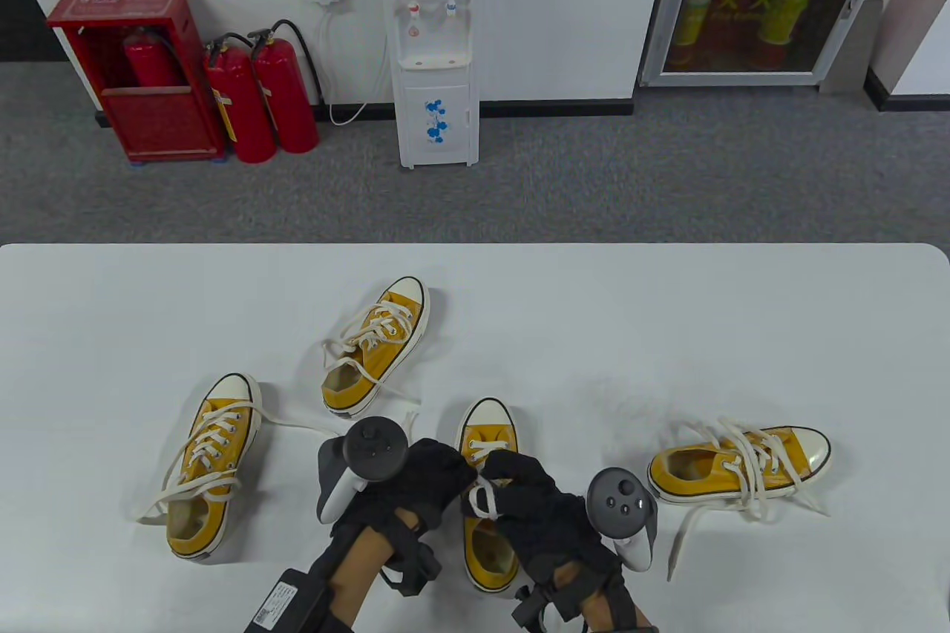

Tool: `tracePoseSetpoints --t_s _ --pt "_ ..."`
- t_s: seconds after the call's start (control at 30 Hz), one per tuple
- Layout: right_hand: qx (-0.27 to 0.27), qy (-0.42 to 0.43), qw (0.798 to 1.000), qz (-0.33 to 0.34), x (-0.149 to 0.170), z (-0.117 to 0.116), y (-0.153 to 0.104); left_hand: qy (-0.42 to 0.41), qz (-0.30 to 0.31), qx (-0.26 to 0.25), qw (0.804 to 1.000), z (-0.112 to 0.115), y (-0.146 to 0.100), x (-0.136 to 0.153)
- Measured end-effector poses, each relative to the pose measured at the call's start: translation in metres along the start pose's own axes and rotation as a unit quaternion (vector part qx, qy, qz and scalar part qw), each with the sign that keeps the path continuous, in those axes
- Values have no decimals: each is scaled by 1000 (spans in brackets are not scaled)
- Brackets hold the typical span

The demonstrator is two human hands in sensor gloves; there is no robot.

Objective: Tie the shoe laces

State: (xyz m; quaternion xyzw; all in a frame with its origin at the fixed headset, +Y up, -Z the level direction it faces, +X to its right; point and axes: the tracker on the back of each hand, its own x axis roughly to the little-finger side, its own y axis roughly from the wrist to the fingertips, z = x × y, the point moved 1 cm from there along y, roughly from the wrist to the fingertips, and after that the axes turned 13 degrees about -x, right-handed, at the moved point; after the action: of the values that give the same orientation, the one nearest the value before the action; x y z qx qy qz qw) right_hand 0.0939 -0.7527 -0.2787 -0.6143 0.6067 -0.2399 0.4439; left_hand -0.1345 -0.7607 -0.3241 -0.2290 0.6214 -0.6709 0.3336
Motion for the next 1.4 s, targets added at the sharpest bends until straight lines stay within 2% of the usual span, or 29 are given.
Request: tracePoseSetpoints --t_s 0.17,0.37,0.73,1.0,1.17,1.4 --pt "24 46 998 -17 11 7 -4 35 13 -3 999 6 -8 2" --pt "45 21 999 -18 9 8 -5 87 37 -10 995 3 -13 -2" --pt "81 -14 996 -36 7 18 -14 131 59 -21 989 2 -15 -6" --pt "67 9 996 -62 10 26 -21 143 51 -35 988 0 -13 2" --pt "24 54 996 -72 17 25 -21 126 39 -53 990 -6 -12 7" --pt "14 58 995 -79 18 18 -18 78 28 -107 991 -21 -14 12"
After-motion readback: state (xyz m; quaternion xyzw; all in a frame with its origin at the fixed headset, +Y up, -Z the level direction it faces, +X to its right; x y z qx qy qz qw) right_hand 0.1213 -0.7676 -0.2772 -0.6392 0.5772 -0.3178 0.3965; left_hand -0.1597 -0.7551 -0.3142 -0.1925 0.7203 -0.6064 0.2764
